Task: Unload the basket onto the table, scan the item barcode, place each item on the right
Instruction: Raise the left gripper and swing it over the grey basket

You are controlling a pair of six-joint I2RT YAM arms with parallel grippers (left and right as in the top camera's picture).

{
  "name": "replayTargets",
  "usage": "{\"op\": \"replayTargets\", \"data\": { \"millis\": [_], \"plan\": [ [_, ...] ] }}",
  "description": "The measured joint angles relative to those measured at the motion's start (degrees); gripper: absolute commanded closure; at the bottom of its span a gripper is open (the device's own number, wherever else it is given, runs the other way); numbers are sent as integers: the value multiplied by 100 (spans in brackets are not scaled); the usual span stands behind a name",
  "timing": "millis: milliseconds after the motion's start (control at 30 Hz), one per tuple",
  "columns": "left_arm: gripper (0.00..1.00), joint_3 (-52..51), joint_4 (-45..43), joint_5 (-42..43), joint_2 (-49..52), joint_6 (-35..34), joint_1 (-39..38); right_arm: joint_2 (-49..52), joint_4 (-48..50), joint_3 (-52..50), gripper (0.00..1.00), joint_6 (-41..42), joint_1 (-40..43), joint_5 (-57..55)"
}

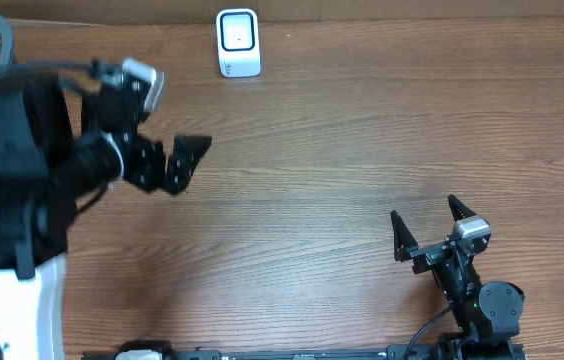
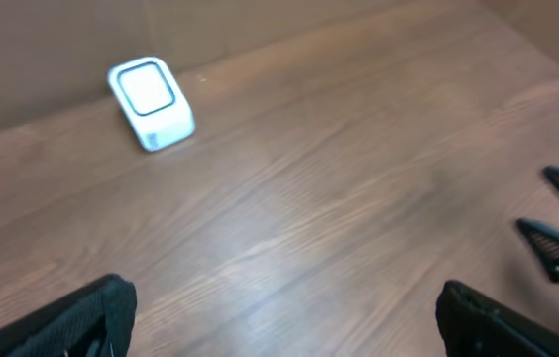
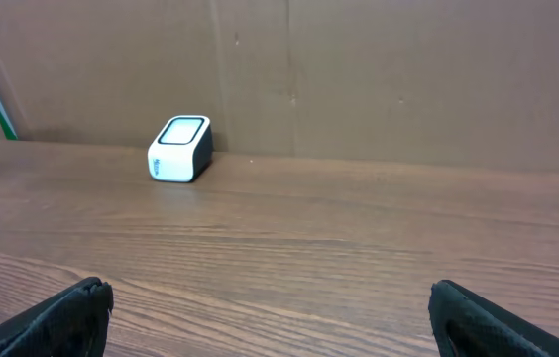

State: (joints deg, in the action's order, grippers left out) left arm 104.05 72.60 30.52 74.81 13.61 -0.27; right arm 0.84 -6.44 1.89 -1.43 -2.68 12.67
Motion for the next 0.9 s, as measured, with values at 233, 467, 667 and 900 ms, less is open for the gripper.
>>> {"op": "replayTargets", "data": {
  "millis": [233,467,667,900],
  "plan": [
    [0,444,378,317,485,-120,0,0,0,0,0,0,0,-2],
    [1,444,31,129,662,-354,11,0,-4,0,0,0,0,0],
    [0,595,-289,-1475,664,-1727,490,0,0,0,0,-2,0,0],
    [7,737,-332,-2378,669,-2728,2186,0,0,0,0,0,0,0]
  ]
}}
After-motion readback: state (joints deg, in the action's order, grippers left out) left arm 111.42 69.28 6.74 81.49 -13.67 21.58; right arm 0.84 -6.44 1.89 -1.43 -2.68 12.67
